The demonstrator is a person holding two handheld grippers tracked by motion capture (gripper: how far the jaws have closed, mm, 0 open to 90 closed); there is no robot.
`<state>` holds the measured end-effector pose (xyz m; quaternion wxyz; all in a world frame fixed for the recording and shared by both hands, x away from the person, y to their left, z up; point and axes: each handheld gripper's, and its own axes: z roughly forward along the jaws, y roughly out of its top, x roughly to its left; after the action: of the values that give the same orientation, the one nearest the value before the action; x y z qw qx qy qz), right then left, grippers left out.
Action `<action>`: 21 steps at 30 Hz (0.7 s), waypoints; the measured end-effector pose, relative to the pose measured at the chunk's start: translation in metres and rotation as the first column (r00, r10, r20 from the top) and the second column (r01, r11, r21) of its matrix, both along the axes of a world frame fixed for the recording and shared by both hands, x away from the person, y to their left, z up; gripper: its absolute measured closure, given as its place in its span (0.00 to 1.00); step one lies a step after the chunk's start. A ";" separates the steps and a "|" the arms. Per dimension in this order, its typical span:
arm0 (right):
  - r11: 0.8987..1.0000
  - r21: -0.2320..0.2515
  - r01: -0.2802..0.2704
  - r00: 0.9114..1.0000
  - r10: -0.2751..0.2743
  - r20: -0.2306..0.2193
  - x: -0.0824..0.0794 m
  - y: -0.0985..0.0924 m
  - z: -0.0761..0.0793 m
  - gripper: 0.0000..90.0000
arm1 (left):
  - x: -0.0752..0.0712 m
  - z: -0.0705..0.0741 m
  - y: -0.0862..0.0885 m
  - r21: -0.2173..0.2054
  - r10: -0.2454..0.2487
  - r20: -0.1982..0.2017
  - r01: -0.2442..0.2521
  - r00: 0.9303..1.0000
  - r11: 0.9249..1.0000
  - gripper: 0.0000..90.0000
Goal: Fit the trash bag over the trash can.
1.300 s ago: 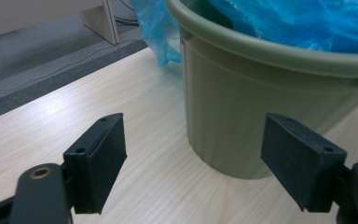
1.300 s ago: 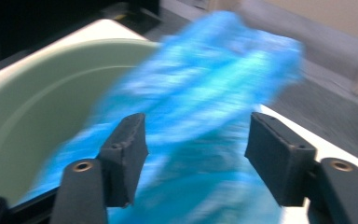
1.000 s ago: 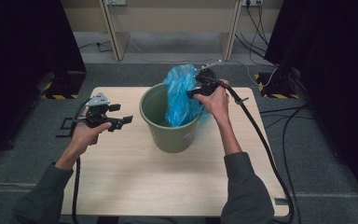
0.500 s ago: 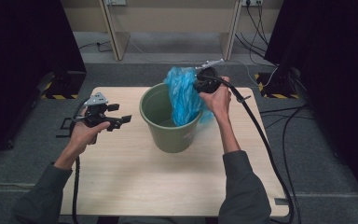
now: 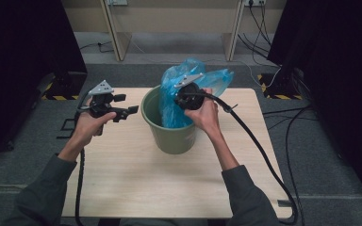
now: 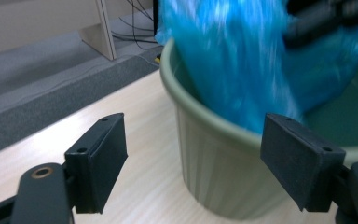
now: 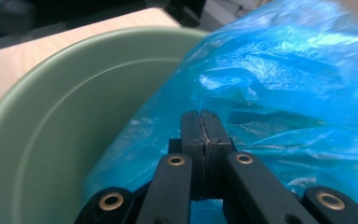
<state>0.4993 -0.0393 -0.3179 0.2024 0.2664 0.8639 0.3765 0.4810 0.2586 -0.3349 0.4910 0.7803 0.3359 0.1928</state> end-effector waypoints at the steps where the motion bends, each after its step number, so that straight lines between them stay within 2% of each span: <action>1: 1.000 -0.001 -0.011 1.000 0.011 -0.007 -0.002 0.002 -0.002 1.00 | 0.002 0.004 -0.003 -0.004 -0.001 0.004 0.001 1.000 1.000 0.25; 5: 0.999 -0.003 -0.036 0.999 0.036 -0.022 -0.008 0.004 -0.004 0.98 | 0.012 0.020 -0.018 -0.037 -0.025 0.000 0.025 1.000 0.999 0.25; 8: 0.999 0.006 -0.033 0.999 0.033 -0.016 -0.012 0.002 -0.004 0.92 | 0.020 0.031 -0.038 -0.038 -0.052 -0.013 0.052 0.999 0.998 0.24; 10: 0.999 0.025 -0.031 0.999 0.032 -0.015 -0.014 0.001 -0.004 0.89 | 0.025 0.036 -0.054 -0.022 -0.083 -0.028 0.083 0.996 0.996 0.24; 13: 0.999 0.042 -0.030 0.999 0.031 -0.019 -0.018 -0.003 -0.004 0.88 | 0.032 0.042 -0.079 -0.002 -0.100 -0.029 0.100 0.995 0.995 0.25; 16: 0.998 0.054 -0.025 0.999 0.026 -0.024 -0.019 -0.005 -0.006 0.87 | 0.041 0.043 -0.104 0.056 -0.116 -0.033 0.117 0.993 0.992 0.29; 17: 0.998 0.055 -0.026 0.999 0.027 -0.020 -0.018 -0.006 -0.007 0.86 | 0.044 0.043 -0.112 0.071 -0.121 -0.040 0.124 0.992 0.990 0.30; 19: 0.998 0.057 -0.022 0.999 0.024 -0.029 -0.019 -0.005 -0.009 0.85 | 0.050 0.043 -0.121 0.089 -0.112 -0.034 0.115 0.993 0.989 0.40; 20: 0.998 0.053 -0.028 0.999 0.030 -0.025 -0.020 -0.005 -0.009 0.84 | 0.054 0.041 -0.124 0.085 -0.114 -0.036 0.117 0.993 0.989 0.45; 21: 0.998 0.053 -0.028 0.999 0.030 -0.024 -0.020 -0.004 -0.010 0.83 | 0.056 0.039 -0.126 0.074 -0.134 -0.046 0.137 0.990 0.988 0.56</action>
<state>0.4791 -0.0438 -0.3277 0.1790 0.2638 0.8598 0.3989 0.5371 0.1326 -0.2958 0.4657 0.8234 0.2843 0.1559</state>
